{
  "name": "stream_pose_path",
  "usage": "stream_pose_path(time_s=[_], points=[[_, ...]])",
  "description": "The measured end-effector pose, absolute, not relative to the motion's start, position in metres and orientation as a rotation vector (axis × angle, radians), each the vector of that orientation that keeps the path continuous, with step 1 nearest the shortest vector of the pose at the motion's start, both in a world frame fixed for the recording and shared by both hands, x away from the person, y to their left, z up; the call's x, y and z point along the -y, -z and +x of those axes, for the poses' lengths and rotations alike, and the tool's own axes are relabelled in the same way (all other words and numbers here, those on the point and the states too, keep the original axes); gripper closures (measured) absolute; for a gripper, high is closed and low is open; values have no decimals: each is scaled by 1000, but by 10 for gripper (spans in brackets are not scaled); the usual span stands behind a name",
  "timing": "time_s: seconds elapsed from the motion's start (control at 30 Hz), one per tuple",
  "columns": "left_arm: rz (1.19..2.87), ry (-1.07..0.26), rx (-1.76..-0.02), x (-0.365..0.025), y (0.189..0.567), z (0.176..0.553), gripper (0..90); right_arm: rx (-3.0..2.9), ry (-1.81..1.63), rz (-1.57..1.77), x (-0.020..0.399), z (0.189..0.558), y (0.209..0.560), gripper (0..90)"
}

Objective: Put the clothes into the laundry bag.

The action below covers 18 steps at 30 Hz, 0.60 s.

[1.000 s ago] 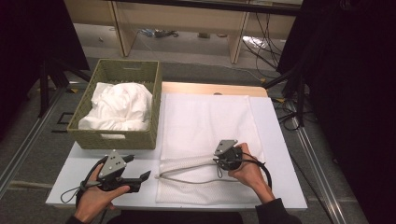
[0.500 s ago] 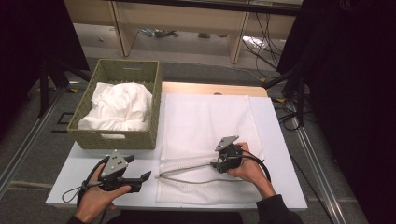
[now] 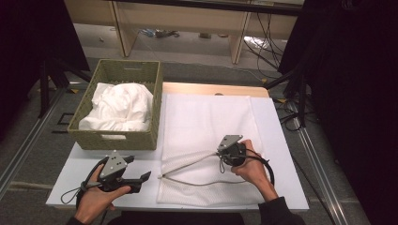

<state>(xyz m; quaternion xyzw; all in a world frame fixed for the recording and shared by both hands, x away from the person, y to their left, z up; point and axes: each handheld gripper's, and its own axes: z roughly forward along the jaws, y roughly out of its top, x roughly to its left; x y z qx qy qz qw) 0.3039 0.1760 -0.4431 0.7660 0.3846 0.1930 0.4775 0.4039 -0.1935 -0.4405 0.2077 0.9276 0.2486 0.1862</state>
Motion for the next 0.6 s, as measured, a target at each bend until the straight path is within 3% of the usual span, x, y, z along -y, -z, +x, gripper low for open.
stream_pose_path(time_s=[0.33, 0.6], points=[[1767, -462, -977, -182, 408, 317, 200, -2536, -740, 652, 198, 403, 429, 893], [1862, -589, -1061, -211, 357, 373, 191, -2493, -787, 611, 200, 403, 414, 893]])
